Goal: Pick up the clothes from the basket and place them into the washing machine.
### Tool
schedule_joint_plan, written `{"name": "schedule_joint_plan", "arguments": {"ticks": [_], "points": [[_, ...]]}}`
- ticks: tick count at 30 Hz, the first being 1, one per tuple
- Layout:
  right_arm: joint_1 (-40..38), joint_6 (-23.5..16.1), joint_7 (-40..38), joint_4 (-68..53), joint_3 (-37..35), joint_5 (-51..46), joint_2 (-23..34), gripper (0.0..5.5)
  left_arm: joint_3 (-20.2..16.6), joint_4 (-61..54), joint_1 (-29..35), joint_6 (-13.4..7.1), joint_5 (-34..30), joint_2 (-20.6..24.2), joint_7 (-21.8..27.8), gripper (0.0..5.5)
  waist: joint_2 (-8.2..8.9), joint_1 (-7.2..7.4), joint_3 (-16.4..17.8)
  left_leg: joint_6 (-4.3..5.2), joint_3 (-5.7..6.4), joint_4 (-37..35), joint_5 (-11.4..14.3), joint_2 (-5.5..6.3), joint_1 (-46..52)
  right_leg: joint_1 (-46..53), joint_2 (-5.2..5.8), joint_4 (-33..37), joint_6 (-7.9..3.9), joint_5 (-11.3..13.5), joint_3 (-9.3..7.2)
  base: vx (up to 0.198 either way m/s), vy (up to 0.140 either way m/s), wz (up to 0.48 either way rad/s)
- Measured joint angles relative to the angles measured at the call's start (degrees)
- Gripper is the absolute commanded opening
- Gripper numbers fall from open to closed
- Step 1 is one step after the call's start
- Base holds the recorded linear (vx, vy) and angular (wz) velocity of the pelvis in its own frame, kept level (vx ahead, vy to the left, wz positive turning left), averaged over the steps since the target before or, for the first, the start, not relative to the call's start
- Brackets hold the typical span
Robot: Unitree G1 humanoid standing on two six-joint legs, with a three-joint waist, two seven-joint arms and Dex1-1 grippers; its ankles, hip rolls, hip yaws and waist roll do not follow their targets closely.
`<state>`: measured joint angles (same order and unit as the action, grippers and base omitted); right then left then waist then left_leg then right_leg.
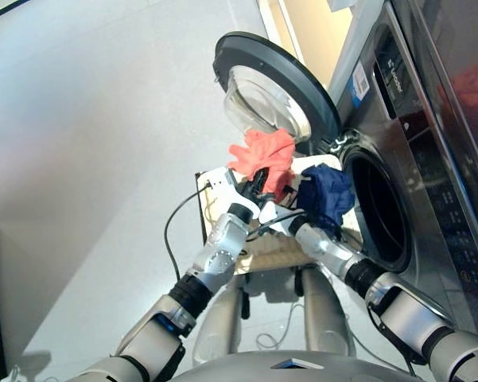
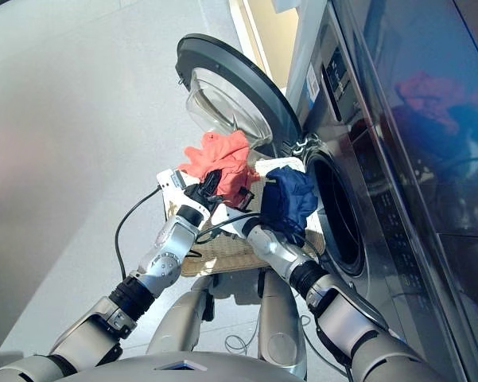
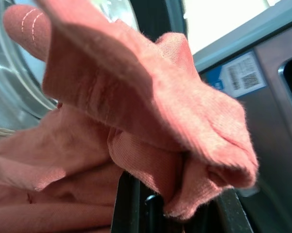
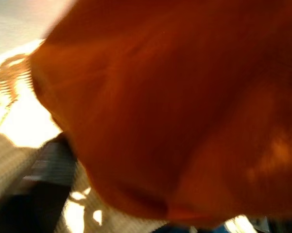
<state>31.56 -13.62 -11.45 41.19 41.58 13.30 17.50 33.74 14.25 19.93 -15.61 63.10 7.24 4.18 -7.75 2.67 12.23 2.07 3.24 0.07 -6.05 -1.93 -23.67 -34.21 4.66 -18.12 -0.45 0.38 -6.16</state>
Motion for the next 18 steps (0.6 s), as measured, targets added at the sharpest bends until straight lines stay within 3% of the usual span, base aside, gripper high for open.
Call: {"name": "schedule_joint_plan", "arguments": {"ticks": [7, 8, 9, 14, 18], "points": [[0.6, 1.0, -3.5, 0.1, -1.9, 0.4, -0.4, 0.0, 0.1, -0.6, -0.4, 0.0, 1.0, 0.2, -0.1, 0.0, -0.33, -0.22, -0.2, 0.17, -0.07, 0.0, 0.2, -0.05, -0.2, -1.0, 0.06, -1.5, 0.37, -0.9, 0.14, 0.0, 0.0, 0.0], [0.5, 1.0, -3.8, 0.2, -2.3, 0.3, -0.5, 0.0, 0.1, -0.6, -0.4, 0.0, 1.0, 0.4, -0.1, 0.91, -0.36, -0.17, -0.3, 0.18, -0.1, 0.0, 0.2, 0.01, -0.3, -1.3, 0.06, -1.9, 0.39, -1.1, 0.18, 0.0, 0.0, 0.0], [0.3, 1.1, -4.2, 0.4, -2.9, 0.3, -0.8, 0.0, 0.0, -0.6, -0.5, 0.0, 1.0, 0.3, -0.1, 5.5, -0.45, -0.22, -0.3, 0.18, -0.1, 0.0, 0.2, 0.0, -0.4, -1.4, 0.09, -2.0, 0.4, -1.2, 0.17, 0.0, 0.0, 0.0], [-2.2, 1.2, -6.0, 0.9, -5.3, -0.2, -1.3, 0.0, -1.2, -1.5, -1.9, -0.2, 0.9, 0.4, -0.2, 5.5, -1.07, -0.17, -0.8, 0.37, -0.23, 0.0, 0.3, 0.01, -0.4, -1.5, 0.02, -1.9, 0.32, -1.3, 0.2, 0.0, 0.0, 0.0], [-5.3, 1.1, -8.0, 0.6, -10.3, -1.5, -1.4, 0.0, -7.3, -1.6, -4.7, -1.0, 0.7, 0.1, -1.6, 5.5, -1.16, -0.07, -1.1, 0.59, -0.27, 0.1, 0.4, 0.12, -0.7, -1.7, 0.03, -1.9, 0.23, -1.4, 0.27, 0.0, 0.0, 0.0]]}}
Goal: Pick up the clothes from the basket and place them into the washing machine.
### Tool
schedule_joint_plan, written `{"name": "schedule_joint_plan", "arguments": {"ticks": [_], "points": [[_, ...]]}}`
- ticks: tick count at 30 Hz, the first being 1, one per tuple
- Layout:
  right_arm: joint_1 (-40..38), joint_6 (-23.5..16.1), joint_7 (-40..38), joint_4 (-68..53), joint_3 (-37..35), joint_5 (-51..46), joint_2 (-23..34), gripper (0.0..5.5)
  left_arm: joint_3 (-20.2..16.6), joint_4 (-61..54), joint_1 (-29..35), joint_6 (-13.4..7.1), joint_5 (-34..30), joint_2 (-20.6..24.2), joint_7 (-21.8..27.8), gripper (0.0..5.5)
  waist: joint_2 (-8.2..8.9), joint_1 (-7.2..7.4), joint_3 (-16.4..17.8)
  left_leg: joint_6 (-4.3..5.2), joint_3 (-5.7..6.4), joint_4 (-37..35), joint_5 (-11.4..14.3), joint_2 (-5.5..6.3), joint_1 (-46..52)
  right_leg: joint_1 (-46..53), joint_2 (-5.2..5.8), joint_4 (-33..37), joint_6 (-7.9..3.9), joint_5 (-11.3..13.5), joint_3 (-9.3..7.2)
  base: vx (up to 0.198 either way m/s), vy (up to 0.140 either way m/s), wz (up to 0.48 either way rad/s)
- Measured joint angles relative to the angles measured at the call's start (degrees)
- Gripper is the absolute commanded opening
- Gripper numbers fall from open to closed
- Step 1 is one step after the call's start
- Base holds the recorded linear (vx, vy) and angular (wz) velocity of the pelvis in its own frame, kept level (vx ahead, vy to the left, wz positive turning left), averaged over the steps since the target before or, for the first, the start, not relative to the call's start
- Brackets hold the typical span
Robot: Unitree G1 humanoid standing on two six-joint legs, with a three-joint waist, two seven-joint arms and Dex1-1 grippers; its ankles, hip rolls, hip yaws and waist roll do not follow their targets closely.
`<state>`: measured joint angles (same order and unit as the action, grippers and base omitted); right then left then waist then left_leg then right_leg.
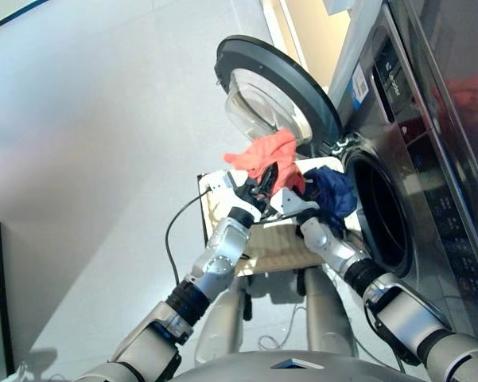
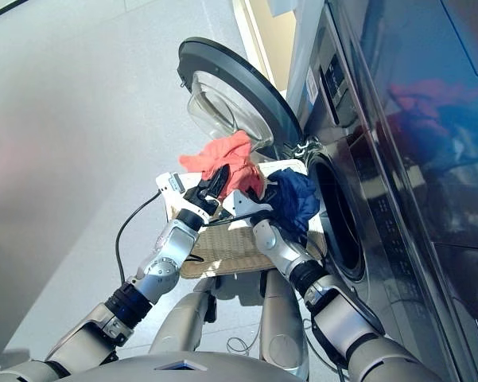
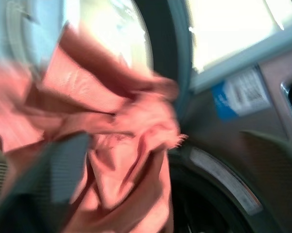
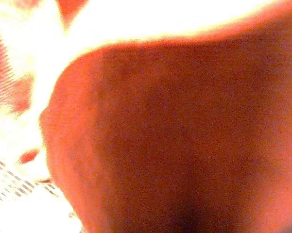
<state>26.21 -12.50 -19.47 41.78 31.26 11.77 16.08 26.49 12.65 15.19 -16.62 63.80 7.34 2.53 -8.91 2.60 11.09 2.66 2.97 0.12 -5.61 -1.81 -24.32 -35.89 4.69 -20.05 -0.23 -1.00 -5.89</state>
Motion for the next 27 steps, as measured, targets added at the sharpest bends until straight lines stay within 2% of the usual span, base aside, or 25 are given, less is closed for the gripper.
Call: {"name": "schedule_joint_plan", "arguments": {"ticks": [5, 9, 14, 18, 20, 23, 27], "points": [[-4.9, 0.3, -3.0, 0.1, -5.9, -3.4, 0.4, 0.0, -9.2, 0.1, -4.7, -3.4, -2.6, 0.0, -6.7, 5.5, 0.02, 0.13, 0.0, 0.03, -0.07, 0.0, 0.0, 0.0, -0.8, -0.8, 0.02, 0.0, -0.06, 0.0, 0.06, 0.0, 0.0, 0.0], [-7.8, 0.0, -5.0, 0.3, -10.9, -9.0, -0.4, 0.0, -12.7, 0.8, -6.7, -5.1, -9.0, 0.3, -10.6, 5.5, 0.09, 0.19, -0.3, 0.15, -0.18, 0.0, 0.1, 0.11, -1.6, -1.7, 0.1, -0.1, -0.17, -0.1, 0.19, 0.0, 0.0, 0.0], [-7.9, -2.0, -8.2, 0.4, -16.9, -18.2, -2.9, 0.0, -13.3, 8.8, -6.9, -5.8, -13.6, -0.3, -13.5, 5.5, 0.13, 0.36, -0.4, 0.37, -0.9, 0.2, -0.1, 0.54, -3.2, -3.9, 0.11, -0.6, -0.17, 0.0, 0.88, -0.015, 0.022, -0.02], [-5.7, -4.1, -11.4, 1.2, -21.1, -25.2, -4.4, 0.0, -13.3, 14.3, -6.5, -5.8, -14.6, -1.0, -14.8, 5.5, 0.13, 0.34, -0.4, 0.57, -1.55, 1.5, -0.2, 0.77, -6.3, -6.7, 0.27, -1.3, -0.09, 0.1, 1.27, -0.014, 0.01, 0.021], [-3.2, -5.5, -13.4, 2.3, -25.2, -28.7, -5.8, 0.0, -13.2, 15.8, -6.1, -5.8, -14.8, -1.6, -14.8, 5.5, 0.12, 0.32, -0.3, 0.67, -1.54, 2.2, -0.3, 1.11, -8.4, -9.1, 0.68, -2.3, 0.23, 0.4, 1.35, -0.059, 0.025, 0.099], [1.7, -7.8, -15.9, 3.7, -29.1, -35.2, -6.3, 0.0, -13.2, 17.6, -5.5, -5.8, -15.0, -1.8, -15.5, 5.5, 0.04, 0.15, 0.3, 0.85, -1.7, 3.9, -0.4, 1.4, -12.7, -13.0, 0.82, -3.0, -0.04, 0.7, 1.62, 0.0, 0.0, 0.0], [9.8, -10.8, -17.9, 6.5, -35.7, -43.7, -5.8, 0.0, -13.2, 17.7, -4.9, -5.8, -15.8, -1.6, -15.5, 5.5, -0.03, 0.15, 3.4, 0.9, -1.71, 7.1, 0.2, 1.78, -17.6, -17.4, 1.17, -5.2, 0.04, 0.9, 2.08, 0.058, 0.004, 0.033]]}}
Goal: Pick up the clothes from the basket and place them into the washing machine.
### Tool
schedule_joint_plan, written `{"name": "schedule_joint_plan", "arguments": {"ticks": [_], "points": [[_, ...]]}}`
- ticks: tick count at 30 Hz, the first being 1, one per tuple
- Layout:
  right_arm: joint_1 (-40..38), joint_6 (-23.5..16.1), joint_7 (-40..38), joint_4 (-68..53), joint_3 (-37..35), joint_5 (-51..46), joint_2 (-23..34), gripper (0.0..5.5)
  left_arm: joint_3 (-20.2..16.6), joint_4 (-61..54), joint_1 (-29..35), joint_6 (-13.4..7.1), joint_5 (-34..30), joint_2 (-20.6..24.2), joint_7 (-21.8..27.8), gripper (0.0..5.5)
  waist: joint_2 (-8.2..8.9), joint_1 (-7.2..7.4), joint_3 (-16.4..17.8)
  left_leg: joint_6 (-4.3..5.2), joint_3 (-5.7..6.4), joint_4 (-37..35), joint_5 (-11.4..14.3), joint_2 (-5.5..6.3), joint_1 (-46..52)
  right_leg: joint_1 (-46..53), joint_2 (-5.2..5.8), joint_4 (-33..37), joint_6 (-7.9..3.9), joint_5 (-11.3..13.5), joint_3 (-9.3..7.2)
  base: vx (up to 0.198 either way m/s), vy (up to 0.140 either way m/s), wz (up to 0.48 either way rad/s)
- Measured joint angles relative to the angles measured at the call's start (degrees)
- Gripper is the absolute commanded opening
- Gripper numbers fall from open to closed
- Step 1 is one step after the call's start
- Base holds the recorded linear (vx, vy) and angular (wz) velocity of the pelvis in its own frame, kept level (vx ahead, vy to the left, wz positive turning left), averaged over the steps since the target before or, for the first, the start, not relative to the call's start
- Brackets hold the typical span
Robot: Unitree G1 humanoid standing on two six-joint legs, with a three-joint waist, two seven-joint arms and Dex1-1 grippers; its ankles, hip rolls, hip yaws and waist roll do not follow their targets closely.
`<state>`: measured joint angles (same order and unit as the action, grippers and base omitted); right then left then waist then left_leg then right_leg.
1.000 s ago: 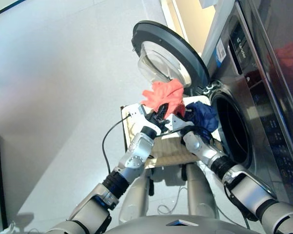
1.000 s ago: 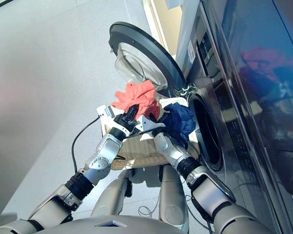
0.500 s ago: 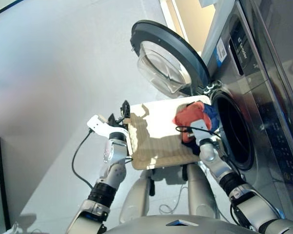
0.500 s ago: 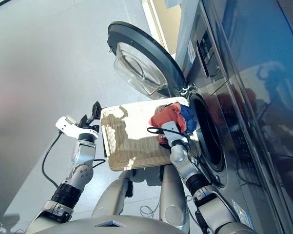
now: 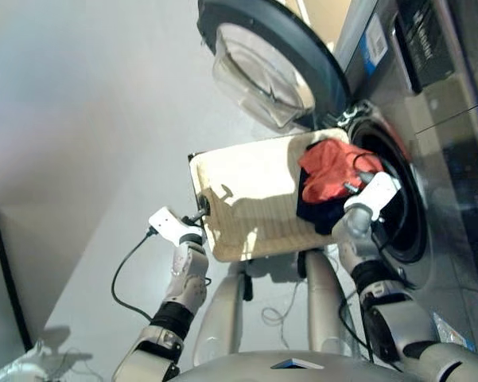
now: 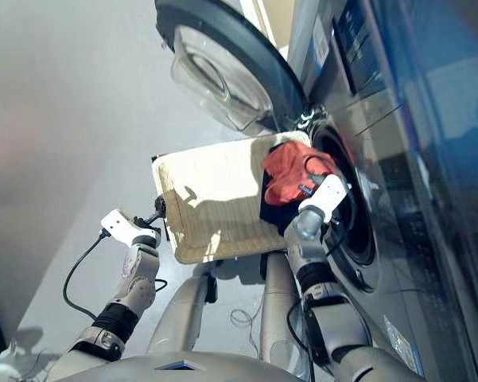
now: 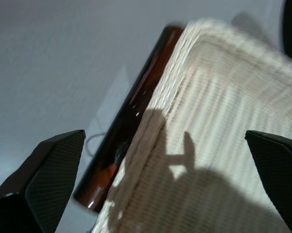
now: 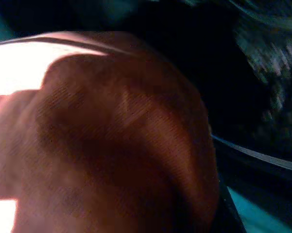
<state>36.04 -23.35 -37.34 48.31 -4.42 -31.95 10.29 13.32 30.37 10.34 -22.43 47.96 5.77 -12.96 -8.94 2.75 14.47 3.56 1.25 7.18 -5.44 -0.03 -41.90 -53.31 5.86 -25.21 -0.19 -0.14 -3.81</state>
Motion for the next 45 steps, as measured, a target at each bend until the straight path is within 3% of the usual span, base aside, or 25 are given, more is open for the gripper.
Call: {"name": "schedule_joint_plan", "arguments": {"ticks": [6, 11, 14, 16, 21, 22, 23, 30, 34, 37, 39, 45], "points": [[8.2, -1.2, -0.1, 4.3, -2.0, -6.9, 3.8, 0.0, 0.0, 0.0, 1.8, 0.2, 0.0, 0.4, 0.1, 5.5, -0.4, -0.53, 1.7, 0.15, -1.05, 4.7, 1.6, 0.04, -6.4, -5.7, 0.11, -2.1, 0.1, 0.1, 1.64, 0.017, 0.002, 0.006], [16.2, -2.1, -4.1, 5.2, -4.6, -7.7, 14.3, 0.0, 0.2, -2.4, 3.5, 0.3, 0.0, 1.7, 0.9, 5.5, -1.36, -3.04, 2.4, -0.17, -1.92, 9.3, 3.1, 0.3, -13.2, -11.6, 0.08, -3.7, -0.07, 0.6, 3.12, 0.0, 0.0, 0.0], [21.9, -2.1, -7.9, 7.0, -4.1, -5.1, 24.3, 0.0, 0.5, -2.0, 4.0, 0.2, -0.1, 3.0, 1.4, 5.5, -1.57, -4.0, 2.6, -0.7, -3.01, 11.2, 3.9, 0.37, -15.7, -14.2, 0.35, -4.7, -0.3, 0.8, 4.15, 0.0, 0.0, 0.0], [23.9, -3.4, -11.1, 5.5, -5.2, -2.1, 26.0, 0.0, 0.7, -1.7, 4.5, 0.2, -0.1, 3.2, 1.4, 5.5, -1.68, -3.85, 2.6, -1.3, -3.3, 13.0, 4.7, 0.84, -17.6, -15.7, 0.62, -5.4, -1.04, 0.6, 4.62, 0.0, 0.0, 0.0], [25.3, -1.9, -15.8, 8.6, -2.6, 2.0, 30.4, 0.0, 1.4, 0.3, 6.3, 0.1, -0.1, 3.5, 1.2, 5.5, -1.59, -4.1, 2.7, -2.5, -4.53, 15.1, 5.5, 1.9, -19.6, -17.3, 1.25, -6.0, -2.39, 0.9, 5.96, 0.0, 0.0, 0.0], [25.5, -1.8, -15.8, 8.9, -2.4, 2.4, 30.4, 2.57, 1.6, 0.6, 6.4, 0.1, -0.1, 3.7, 1.2, 5.5, -1.58, -3.98, 2.7, -2.56, -4.62, 15.1, 5.5, 2.02, -19.6, -17.3, 1.42, -6.0, -2.5, 0.9, 6.12, 0.0, 0.0, 0.0], [25.5, -1.8, -15.6, 9.3, -1.6, 2.4, 30.2, 5.5, 1.7, 0.6, 6.4, 0.1, -0.1, 3.7, 1.2, 5.5, -1.57, -3.78, 2.7, -2.57, -4.6, 15.2, 5.5, 2.06, -19.6, -17.3, 1.44, -6.0, -2.55, 0.9, 6.1, 0.0, 0.0, 0.0], [23.4, -1.6, -1.1, 12.1, 2.8, -4.4, 21.1, 5.5, 2.1, 3.1, 8.1, 0.1, 0.2, 3.4, 1.4, 5.5, -1.37, -1.58, 2.8, -2.32, -4.22, 15.0, 5.5, 1.57, -17.7, -15.1, 1.36, -5.6, -1.98, 1.2, 5.57, 0.0, 0.0, 0.0], [19.5, -0.7, 4.8, 13.1, 7.3, -5.4, 15.6, 5.5, 1.9, 3.8, 8.5, 0.0, 0.2, 3.3, 1.5, 5.5, -1.07, -1.16, 2.6, -2.29, -4.16, 13.9, 5.6, 1.27, -14.8, -12.2, 1.1, -4.8, -2.4, 0.9, 5.39, -0.01, -0.026, -0.042], [16.1, 0.4, 9.4, 12.8, 10.7, -5.0, 12.3, 5.5, 0.8, 4.8, 8.5, -0.1, 0.2, 3.3, 1.6, 5.5, 0.27, -0.69, 2.0, -2.15, -3.91, 11.9, 5.0, 1.15, -14.0, -11.9, 1.02, -4.3, -2.31, 1.0, 5.11, -0.008, -0.017, 0.007], [14.1, 2.3, 11.9, 12.7, 15.9, -1.9, 11.4, 5.5, 0.5, 6.7, 8.6, 0.0, 0.1, 3.2, 2.3, 5.5, 0.32, -0.05, 2.0, -1.72, -2.82, 10.9, 4.2, 0.95, -13.4, -11.0, 0.94, -3.0, -1.91, 1.3, 3.95, -0.012, -0.027, 0.061], [11.6, 6.9, 18.2, 14.0, 24.7, 10.4, 11.3, 5.5, -0.6, 11.6, 9.2, 0.2, 0.1, 2.7, 4.1, 5.5, 0.63, -0.02, 1.9, -1.12, -1.84, 9.2, 3.5, 0.8, -11.8, -9.4, 0.69, -2.5, -1.51, 1.4, 2.8, -0.003, -0.009, 0.017]]}}
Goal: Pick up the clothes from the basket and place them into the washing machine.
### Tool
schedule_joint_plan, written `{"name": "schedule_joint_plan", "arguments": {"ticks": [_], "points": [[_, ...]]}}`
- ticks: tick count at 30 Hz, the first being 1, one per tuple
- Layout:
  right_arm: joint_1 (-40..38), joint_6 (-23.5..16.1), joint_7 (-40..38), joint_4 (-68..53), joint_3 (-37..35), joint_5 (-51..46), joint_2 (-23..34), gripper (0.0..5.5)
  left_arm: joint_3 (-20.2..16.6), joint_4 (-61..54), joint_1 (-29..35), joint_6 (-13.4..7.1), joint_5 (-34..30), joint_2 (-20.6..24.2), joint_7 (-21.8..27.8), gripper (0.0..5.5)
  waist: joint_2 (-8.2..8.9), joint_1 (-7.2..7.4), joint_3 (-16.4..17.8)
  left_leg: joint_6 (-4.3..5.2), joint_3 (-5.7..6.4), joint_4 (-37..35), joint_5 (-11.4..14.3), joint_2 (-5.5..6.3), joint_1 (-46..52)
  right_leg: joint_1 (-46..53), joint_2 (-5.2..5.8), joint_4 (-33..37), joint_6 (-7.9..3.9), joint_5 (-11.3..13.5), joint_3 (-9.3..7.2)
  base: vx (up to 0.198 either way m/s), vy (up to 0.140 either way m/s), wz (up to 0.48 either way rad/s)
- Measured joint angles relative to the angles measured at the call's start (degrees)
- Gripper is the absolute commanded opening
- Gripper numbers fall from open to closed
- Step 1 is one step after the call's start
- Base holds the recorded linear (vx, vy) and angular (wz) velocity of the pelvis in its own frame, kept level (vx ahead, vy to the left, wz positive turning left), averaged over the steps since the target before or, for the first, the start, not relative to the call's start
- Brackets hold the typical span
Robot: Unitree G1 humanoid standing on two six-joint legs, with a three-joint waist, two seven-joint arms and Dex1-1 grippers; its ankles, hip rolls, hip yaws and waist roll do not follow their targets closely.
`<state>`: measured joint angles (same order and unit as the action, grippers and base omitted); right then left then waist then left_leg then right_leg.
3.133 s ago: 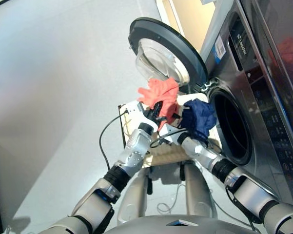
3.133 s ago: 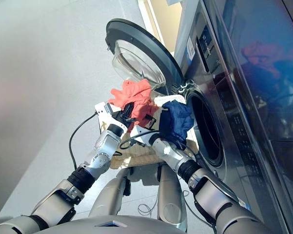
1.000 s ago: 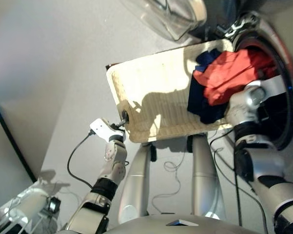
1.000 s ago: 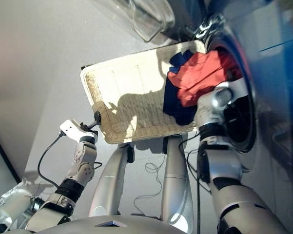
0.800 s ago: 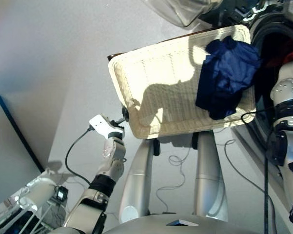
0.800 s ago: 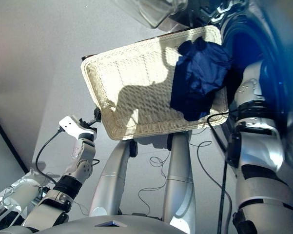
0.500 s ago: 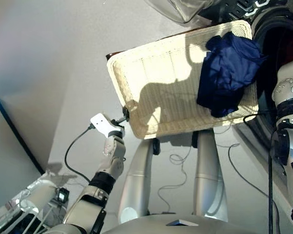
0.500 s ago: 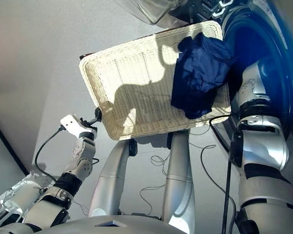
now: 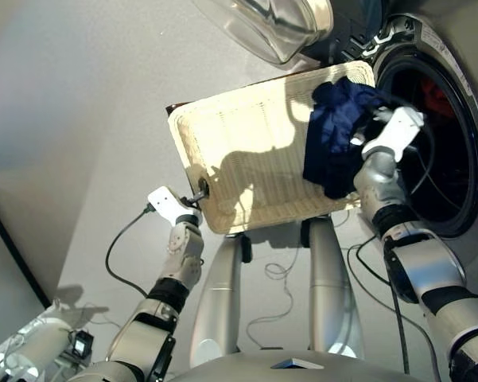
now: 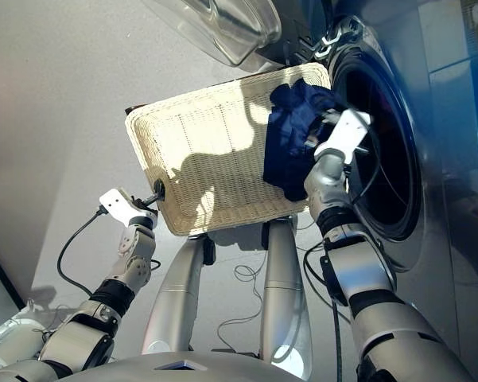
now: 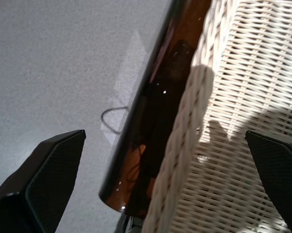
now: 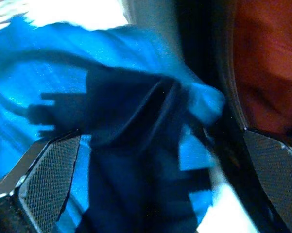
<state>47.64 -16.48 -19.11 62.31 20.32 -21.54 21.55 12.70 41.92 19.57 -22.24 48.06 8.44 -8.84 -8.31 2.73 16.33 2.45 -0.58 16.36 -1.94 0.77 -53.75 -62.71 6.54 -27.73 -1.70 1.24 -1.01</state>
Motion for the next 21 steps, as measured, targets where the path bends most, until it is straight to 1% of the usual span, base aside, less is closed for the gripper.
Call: {"name": "schedule_joint_plan", "arguments": {"ticks": [2, 5, 6, 7, 8, 10, 13, 15, 16, 17, 18, 21], "points": [[-0.3, 1.6, 1.8, 3.1, 1.0, 2.9, -1.0, 5.5, -0.1, 0.9, 0.4, 0.0, -0.1, -0.1, 0.5, 5.5, 0.19, -0.19, -0.1, 0.12, 0.56, -0.9, -0.5, 0.08, 0.7, 0.5, 0.08, 0.1, -0.11, -0.2, -0.51, 0.0, 0.0, 0.0], [-0.3, 3.7, 3.4, 6.0, 2.6, 6.2, -1.4, 5.5, 0.0, 1.6, 0.6, 0.1, -0.1, -0.1, 0.7, 5.5, 0.32, -0.43, -0.1, 0.0, 0.67, -1.6, -0.9, 0.18, 1.2, 0.7, 0.19, 0.0, -0.24, -0.4, -0.55, 0.0, 0.0, 0.0], [-0.3, 4.0, 3.6, 6.8, 2.6, 7.4, -1.8, 5.5, 0.0, 1.7, 0.6, 0.1, -0.1, -0.1, 0.9, 5.5, 0.32, -0.5, -0.1, -0.17, 0.68, -2.0, -1.0, 0.21, 1.3, 0.6, 0.21, 0.1, -0.19, -0.4, -0.55, 0.0, 0.0, 0.0], [-0.2, 4.5, 3.6, 8.0, 2.6, 8.1, -1.9, 5.5, 0.0, 1.9, 0.9, 0.1, -0.1, -0.1, 0.9, 5.5, 0.32, -0.55, -0.1, -0.1, 0.75, -2.3, -1.2, 0.23, 1.3, 0.6, 0.29, 0.0, -0.15, -0.4, -0.58, 0.0, 0.0, 0.0], [-0.2, 4.9, 3.8, 9.0, 2.5, 8.5, -2.2, 5.5, 0.0, 2.0, 0.9, 0.1, -0.1, -0.1, 1.0, 5.5, 0.32, -1.09, -0.1, -0.07, 0.8, -2.4, -1.3, 0.22, 1.2, 0.3, 0.28, -0.1, -0.13, -0.4, -0.62, 0.0, 0.0, 0.0], [0.7, 5.9, 4.4, 12.1, 2.4, 9.2, -2.2, 5.5, 0.1, 2.0, 1.3, 0.2, -0.1, -0.1, 1.1, 5.5, 0.32, -1.51, -0.1, 0.07, 0.77, -3.1, -1.5, 0.18, 0.8, -0.3, 0.54, -0.3, 0.19, -0.6, -0.58, 0.0, 0.0, 0.0], [3.1, 6.5, 4.5, 13.6, 1.5, 9.4, -1.7, 5.5, 0.2, 2.3, 1.7, 0.3, -0.1, 0.0, 1.1, 5.5, 0.31, -1.89, -0.1, 0.23, 0.81, -3.4, -2.2, 0.16, -0.6, -2.2, 0.53, -0.4, 0.4, -0.5, -0.58, 0.0, 0.0, 0.0], [5.4, 6.8, 4.9, 15.9, -0.1, 9.3, -0.4, 5.5, 0.7, 2.1, 2.6, 0.5, -0.1, -0.1, 1.3, 5.5, 0.26, -3.09, -0.1, 0.63, 0.79, -4.4, -3.0, 0.23, -1.1, -3.3, 0.6, -0.6, 0.44, -0.5, -0.55, 0.0, 0.0, 0.0], [6.5, 7.4, 5.1, 16.5, 0.1, 9.3, -0.1, 5.5, 0.5, 1.9, 2.7, 0.5, -0.1, 0.0, 1.5, 5.5, 0.26, -3.21, -0.1, 0.8, 0.94, -4.5, -3.2, 0.29, -1.4, -3.7, 0.72, -1.0, 0.52, -0.4, -0.6, 0.0, 0.0, 0.0], [7.2, 7.5, 5.6, 17.4, 0.0, 9.3, -0.1, 1.36, 0.5, 2.0, 2.8, 0.6, -0.1, 0.1, 1.6, 5.5, 0.19, -3.44, -0.1, 0.87, 1.19, -4.5, -3.2, 0.37, -1.5, -3.8, 0.83, -1.3, 0.61, -0.7, -0.67, 0.0, 0.0, 0.0], [7.6, 7.8, 6.1, 18.1, 0.0, 9.3, -0.1, 0.0, 0.6, 1.8, 2.9, 0.7, -0.1, 0.1, 1.7, 5.5, 0.18, -3.54, 0.0, 0.9, 1.38, -4.5, -3.2, 0.42, -1.5, -3.8, 0.91, -1.4, 0.73, -0.8, -0.74, 0.0, 0.0, 0.0], [7.8, 8.4, 6.4, 18.0, 0.0, 9.4, -0.2, 0.0, 0.6, 0.9, 3.1, 1.0, -0.2, 0.1, 1.7, 5.5, -0.1, -4.67, 0.1, 0.89, 1.56, -4.7, -3.3, 0.52, -1.5, -4.1, 1.03, -1.9, 0.92, -1.1, -0.78, 0.0, 0.0, 0.0]]}}
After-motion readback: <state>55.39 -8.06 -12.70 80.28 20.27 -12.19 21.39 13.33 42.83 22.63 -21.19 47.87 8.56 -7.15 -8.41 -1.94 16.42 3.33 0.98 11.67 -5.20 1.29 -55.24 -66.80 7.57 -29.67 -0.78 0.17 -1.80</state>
